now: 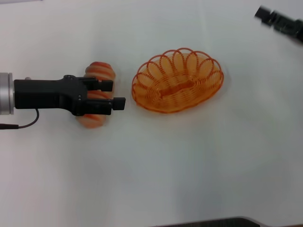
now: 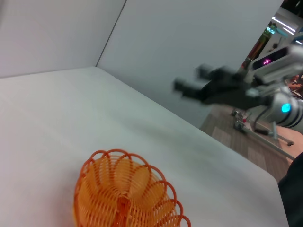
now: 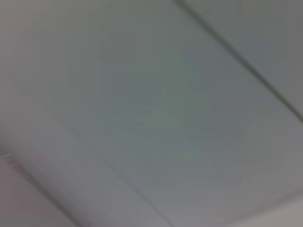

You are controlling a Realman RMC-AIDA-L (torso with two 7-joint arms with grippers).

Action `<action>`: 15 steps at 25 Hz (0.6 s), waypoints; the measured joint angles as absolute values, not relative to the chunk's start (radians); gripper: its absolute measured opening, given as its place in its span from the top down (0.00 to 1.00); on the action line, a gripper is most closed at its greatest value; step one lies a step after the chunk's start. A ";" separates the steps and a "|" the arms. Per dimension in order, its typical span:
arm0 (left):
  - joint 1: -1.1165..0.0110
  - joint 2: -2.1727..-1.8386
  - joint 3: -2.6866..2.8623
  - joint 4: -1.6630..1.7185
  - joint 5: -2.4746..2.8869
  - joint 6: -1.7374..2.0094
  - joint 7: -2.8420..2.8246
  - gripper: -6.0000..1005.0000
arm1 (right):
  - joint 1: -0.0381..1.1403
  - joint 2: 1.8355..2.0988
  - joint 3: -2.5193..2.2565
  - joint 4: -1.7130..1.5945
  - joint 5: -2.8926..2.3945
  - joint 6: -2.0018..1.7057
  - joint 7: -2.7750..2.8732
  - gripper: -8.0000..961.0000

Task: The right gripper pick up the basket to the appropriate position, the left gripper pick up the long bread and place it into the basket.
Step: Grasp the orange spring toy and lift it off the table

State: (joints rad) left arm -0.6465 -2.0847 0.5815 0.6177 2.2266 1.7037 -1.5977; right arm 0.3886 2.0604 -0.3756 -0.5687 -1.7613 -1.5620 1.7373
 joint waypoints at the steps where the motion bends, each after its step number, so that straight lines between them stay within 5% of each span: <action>1: -0.646 -2.085 0.581 0.617 2.226 1.703 -1.598 0.18 | 0.385 2.056 -0.375 -0.569 -1.738 -1.626 1.670 0.25; 10: -0.642 -2.085 0.579 0.616 2.219 1.697 -1.604 0.18 | 0.429 2.007 -0.523 -0.638 -1.976 -1.887 1.455 0.25; 15: -0.639 -2.082 0.552 0.617 2.218 1.697 -1.616 0.18 | 0.441 2.039 -0.545 -0.710 -2.149 -1.837 1.454 0.25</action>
